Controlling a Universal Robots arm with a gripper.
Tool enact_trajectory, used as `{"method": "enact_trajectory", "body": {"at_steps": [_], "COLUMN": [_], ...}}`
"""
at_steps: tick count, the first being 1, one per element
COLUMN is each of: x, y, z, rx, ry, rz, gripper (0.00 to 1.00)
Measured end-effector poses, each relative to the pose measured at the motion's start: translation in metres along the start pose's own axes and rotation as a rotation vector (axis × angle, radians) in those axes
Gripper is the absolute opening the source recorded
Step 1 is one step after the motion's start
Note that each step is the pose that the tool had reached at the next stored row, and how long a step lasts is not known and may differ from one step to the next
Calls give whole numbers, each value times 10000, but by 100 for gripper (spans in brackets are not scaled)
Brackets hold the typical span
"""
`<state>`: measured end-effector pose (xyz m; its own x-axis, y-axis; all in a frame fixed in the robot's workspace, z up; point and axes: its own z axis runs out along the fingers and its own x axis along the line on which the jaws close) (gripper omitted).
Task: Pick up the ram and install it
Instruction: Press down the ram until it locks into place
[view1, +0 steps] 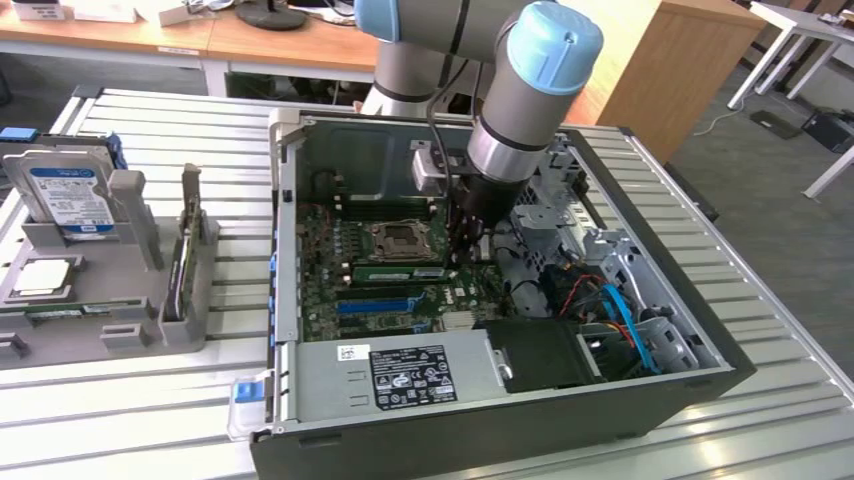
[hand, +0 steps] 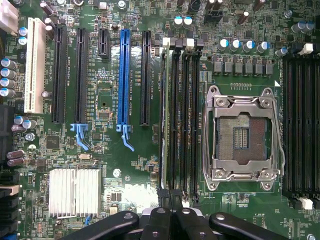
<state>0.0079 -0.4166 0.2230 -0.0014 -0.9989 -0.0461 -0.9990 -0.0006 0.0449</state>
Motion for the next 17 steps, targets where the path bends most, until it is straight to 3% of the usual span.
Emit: {"method": "enact_trajectory", "body": {"at_steps": [10, 17], "x": [-6, -6], "y": [6, 9], "z": [-120, -125], "rx": [1, 1], "ry": [0, 0], "rz": [1, 0], "gripper": [11, 11]}}
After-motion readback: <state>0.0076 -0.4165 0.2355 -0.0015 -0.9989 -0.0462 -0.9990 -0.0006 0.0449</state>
